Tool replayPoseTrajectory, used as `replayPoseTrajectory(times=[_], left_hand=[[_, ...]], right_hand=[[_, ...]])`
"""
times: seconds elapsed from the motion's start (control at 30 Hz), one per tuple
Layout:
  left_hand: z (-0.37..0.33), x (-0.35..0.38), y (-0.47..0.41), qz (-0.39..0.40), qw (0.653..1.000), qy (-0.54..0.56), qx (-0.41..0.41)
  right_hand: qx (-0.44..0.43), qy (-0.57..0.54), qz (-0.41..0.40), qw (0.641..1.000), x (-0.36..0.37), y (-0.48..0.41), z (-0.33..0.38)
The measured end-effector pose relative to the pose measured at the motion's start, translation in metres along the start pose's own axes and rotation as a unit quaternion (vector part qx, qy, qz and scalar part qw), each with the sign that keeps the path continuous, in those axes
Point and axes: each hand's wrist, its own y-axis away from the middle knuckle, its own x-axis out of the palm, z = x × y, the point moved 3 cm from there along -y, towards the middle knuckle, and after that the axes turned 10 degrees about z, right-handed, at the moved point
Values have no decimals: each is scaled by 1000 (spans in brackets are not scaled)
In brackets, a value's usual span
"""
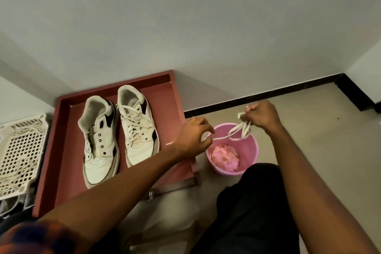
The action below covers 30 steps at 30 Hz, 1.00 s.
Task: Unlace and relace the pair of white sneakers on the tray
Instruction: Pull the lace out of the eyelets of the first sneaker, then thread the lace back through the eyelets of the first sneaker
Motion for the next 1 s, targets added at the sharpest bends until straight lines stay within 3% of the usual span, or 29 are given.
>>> replayPoseTrajectory(times=[0.07, 0.2, 0.37, 0.5, 0.63, 0.8, 0.93, 1.0], left_hand=[[2, 8, -24, 66, 997, -42, -12], [19, 18, -69, 147, 981, -53, -113], [32, 41, -118, 223, 958, -42, -177], [37, 69, -134, 362, 905, -101, -196], [51, 86, -138, 325, 915, -110, -215], [55, 108, -135, 365, 895, -94, -240], [51, 121, -130, 436, 869, -59, -229], [52, 115, -130, 427, 875, -67, -219]], right_hand=[[31, 92, 71, 993, 24, -11, -19], [68, 195, 156, 966, 55, -36, -41], [46, 323, 191, 926, 77, -63, -59], [20, 334, 219, 917, 89, -84, -79], [41, 259, 380, 887, 111, -85, -97], [21, 241, 302, 922, 108, -94, -103], [14, 241, 327, 914, 110, -91, -99], [19, 232, 308, 923, 105, -90, -92]])
